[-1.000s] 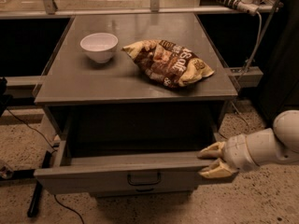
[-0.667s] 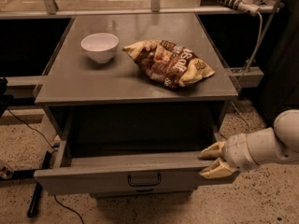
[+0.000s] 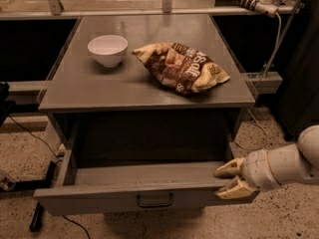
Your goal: Open top drawer
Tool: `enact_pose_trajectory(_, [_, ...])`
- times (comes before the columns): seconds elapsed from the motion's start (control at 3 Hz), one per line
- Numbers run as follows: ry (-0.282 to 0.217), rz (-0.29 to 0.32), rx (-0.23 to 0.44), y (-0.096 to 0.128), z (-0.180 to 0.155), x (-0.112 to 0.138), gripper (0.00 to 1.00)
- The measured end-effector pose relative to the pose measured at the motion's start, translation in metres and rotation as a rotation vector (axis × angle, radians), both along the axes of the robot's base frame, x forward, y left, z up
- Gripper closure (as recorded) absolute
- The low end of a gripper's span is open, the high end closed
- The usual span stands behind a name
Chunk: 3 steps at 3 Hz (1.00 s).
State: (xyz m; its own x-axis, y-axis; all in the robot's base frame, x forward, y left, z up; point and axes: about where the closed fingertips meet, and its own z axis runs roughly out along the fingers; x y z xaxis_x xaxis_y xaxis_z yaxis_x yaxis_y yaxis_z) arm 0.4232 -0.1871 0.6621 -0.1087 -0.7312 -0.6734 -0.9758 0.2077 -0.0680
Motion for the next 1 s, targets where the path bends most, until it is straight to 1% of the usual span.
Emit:
enact_pose_trajectory(0.33, [0.000, 0.000, 0.000, 0.000, 0.000, 0.000, 0.58])
enact_pose_trajectory(0.67, [0.024, 0.017, 0.022, 0.000, -0.003, -0.005, 0.35])
enact_pose_trajectory(1.0, [0.038, 0.027, 0.034, 0.000, -0.002, -0.012, 0.34])
